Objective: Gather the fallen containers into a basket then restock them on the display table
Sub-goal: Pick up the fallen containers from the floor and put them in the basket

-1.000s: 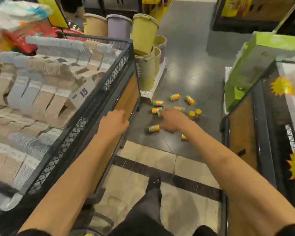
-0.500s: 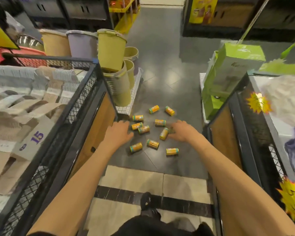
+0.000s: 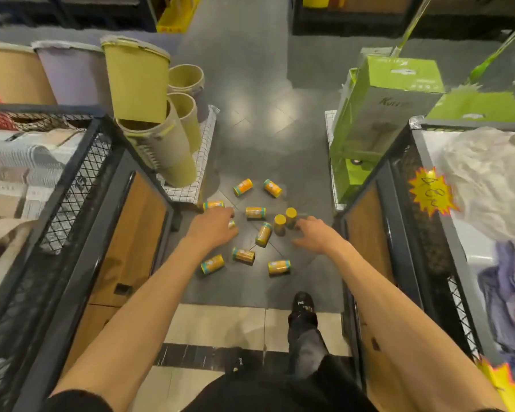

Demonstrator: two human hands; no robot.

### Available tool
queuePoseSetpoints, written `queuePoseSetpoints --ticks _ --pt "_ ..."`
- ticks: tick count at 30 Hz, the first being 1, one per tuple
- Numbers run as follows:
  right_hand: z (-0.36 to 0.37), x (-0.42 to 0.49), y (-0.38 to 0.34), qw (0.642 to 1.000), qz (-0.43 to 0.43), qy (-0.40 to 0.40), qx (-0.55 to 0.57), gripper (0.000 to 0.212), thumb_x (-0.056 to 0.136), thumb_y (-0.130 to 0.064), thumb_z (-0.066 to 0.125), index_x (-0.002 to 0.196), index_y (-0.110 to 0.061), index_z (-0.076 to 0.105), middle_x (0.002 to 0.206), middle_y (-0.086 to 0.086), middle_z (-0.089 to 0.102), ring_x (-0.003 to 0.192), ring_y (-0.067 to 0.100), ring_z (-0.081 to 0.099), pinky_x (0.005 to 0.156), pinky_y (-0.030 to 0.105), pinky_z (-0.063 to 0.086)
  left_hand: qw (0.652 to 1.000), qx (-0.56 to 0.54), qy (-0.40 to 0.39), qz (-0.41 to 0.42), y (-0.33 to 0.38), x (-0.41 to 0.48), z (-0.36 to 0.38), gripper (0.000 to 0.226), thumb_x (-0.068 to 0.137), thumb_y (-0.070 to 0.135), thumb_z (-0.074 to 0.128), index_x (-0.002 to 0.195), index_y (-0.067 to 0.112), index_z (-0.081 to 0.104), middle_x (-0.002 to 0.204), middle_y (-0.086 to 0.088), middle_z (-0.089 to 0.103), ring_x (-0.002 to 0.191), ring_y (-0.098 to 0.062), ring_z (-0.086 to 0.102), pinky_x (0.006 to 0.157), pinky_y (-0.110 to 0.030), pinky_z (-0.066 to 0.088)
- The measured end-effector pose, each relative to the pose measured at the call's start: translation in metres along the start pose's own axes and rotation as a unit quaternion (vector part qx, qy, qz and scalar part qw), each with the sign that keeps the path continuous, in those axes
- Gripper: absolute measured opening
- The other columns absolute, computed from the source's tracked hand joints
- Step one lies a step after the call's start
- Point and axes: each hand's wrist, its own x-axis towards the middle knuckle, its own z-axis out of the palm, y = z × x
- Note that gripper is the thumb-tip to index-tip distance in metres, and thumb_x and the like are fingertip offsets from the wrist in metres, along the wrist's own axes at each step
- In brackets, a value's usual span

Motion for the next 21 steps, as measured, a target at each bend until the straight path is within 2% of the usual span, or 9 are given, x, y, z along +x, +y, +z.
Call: queuePoseSetpoints --ticks 5,9,11,13,16,21 --pt "-0.044 0.063 0.045 0.999 -0.02 -0.003 0.03 0.045 0.086 -0.036 0.064 0.124 -0.013 0.06 0.124 0.017 0.055 0.12 0.037 0.05 0.099 0.045 0.046 0.999 -0.016 -0.024 -0.03 0.039 0.076 -0.002 0.047 0.09 0.045 0.055 0.129 0.021 0.054 0.129 -0.009 0.058 0.119 -0.031 0.054 0.088 -0.041 0.047" --pt "-0.065 0.105 0.086 1.0 -0.023 -0.018 0.009 0.055 0.079 -0.049 0.057 0.122 -0.015 0.058 0.123 0.011 0.059 0.119 0.036 0.051 0.096 0.048 0.047 0.998 -0.03 -0.033 -0.046 0.072 0.125 0.005 0.043 0.088 0.04 0.056 0.125 0.017 0.055 0.127 -0.012 0.057 0.118 -0.034 0.052 0.088 -0.044 0.046" --pt "-0.07 0.119 0.101 0.999 -0.024 -0.031 0.003 0.055 0.083 -0.043 0.061 0.13 -0.015 0.055 0.129 0.011 0.057 0.121 0.036 0.05 0.099 0.047 0.046 0.998 -0.021 -0.035 -0.044 0.084 0.14 0.009 0.042 0.09 0.038 0.056 0.123 0.013 0.056 0.122 -0.014 0.058 0.115 -0.036 0.053 0.085 -0.043 0.048" --pt "-0.077 0.131 0.113 0.999 -0.015 -0.036 0.001 0.055 0.087 -0.038 0.062 0.136 -0.014 0.052 0.133 0.015 0.053 0.123 0.037 0.047 0.101 0.047 0.044 0.998 -0.023 -0.038 -0.043 0.093 0.156 0.012 0.043 0.09 0.037 0.056 0.126 0.013 0.056 0.122 -0.015 0.059 0.116 -0.037 0.053 0.089 -0.044 0.048" --pt "-0.076 0.158 0.131 0.999 -0.001 -0.042 -0.002 0.049 0.089 -0.033 0.061 0.133 -0.012 0.052 0.134 0.02 0.05 0.123 0.04 0.047 0.102 0.046 0.043 0.997 -0.037 -0.06 -0.043 0.096 0.183 0.024 0.046 0.092 0.041 0.053 0.13 0.015 0.057 0.123 -0.014 0.06 0.118 -0.035 0.053 0.093 -0.045 0.047" --pt "-0.051 0.208 0.152 0.998 0.02 -0.057 0.001 0.049 0.09 -0.035 0.059 0.133 -0.013 0.054 0.132 0.02 0.051 0.121 0.04 0.048 0.101 0.046 0.044 0.994 -0.032 -0.1 -0.017 0.088 0.232 0.057 0.044 0.09 0.04 0.056 0.124 0.013 0.059 0.12 -0.014 0.062 0.114 -0.035 0.055 0.089 -0.045 0.049"
